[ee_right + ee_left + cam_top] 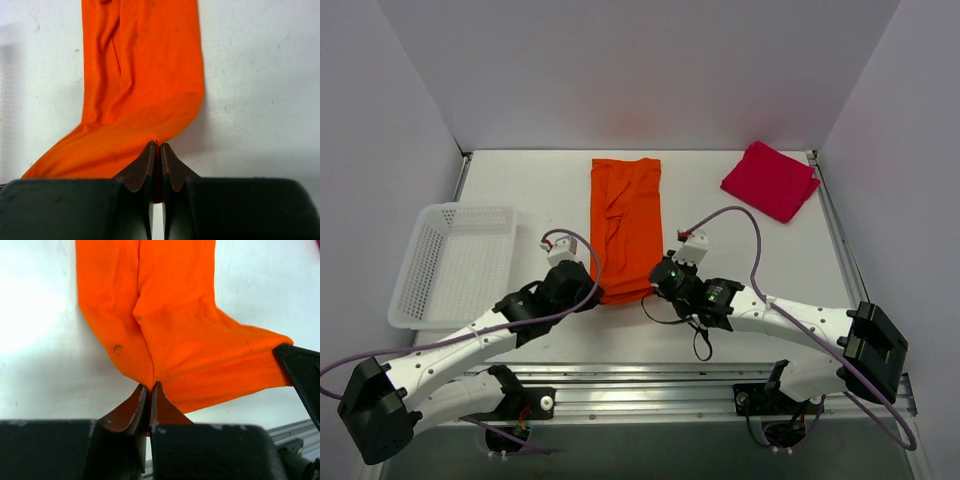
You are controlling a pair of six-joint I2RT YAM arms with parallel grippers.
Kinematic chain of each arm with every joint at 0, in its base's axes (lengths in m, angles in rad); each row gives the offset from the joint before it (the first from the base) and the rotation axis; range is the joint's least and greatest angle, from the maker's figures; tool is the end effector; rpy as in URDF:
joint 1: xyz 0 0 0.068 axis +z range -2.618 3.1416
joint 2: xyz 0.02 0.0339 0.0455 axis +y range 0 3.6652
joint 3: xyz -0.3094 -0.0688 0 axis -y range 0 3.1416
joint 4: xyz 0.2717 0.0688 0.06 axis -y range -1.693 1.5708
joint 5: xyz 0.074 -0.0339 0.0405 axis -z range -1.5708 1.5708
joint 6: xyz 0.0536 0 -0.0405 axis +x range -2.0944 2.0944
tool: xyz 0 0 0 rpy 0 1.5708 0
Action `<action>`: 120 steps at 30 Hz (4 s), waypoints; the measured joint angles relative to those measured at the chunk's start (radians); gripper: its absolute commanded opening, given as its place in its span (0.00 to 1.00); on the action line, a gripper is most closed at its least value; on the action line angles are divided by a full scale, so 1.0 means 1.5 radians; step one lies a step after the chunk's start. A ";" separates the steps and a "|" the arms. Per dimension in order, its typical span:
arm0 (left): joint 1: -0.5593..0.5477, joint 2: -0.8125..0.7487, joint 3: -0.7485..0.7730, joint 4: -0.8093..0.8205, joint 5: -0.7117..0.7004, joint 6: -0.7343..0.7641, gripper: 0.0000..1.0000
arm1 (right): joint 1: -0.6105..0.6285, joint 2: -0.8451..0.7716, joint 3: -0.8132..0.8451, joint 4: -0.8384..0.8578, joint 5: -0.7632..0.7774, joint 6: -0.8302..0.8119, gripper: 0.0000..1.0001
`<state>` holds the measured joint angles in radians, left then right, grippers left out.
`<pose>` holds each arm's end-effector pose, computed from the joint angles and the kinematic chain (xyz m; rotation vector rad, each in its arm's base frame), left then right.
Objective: Fold and stack the t-shirts
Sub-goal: Fold the folded rectangular tshirt in 1/3 of the way
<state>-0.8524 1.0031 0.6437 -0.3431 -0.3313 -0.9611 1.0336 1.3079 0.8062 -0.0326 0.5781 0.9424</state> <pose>0.1607 -0.1574 0.2544 -0.3019 2.2789 -0.6007 0.1833 0.2505 0.2737 0.2529 2.0559 0.6381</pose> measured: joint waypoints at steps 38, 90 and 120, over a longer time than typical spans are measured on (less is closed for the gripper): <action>0.417 0.827 0.828 0.015 0.328 0.194 0.94 | -0.384 0.682 0.868 -0.107 -0.152 -0.279 1.00; 0.426 0.563 0.327 0.308 0.389 0.228 0.94 | -0.240 0.677 0.626 0.019 -0.193 -0.152 0.00; 0.420 0.539 0.320 0.292 0.382 0.237 0.96 | -0.391 0.541 0.575 0.235 -0.248 -0.261 0.63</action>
<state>-0.2226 1.8122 1.1233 0.0952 0.2420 -0.6056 0.4477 2.1193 1.6688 0.3195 0.2054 0.5503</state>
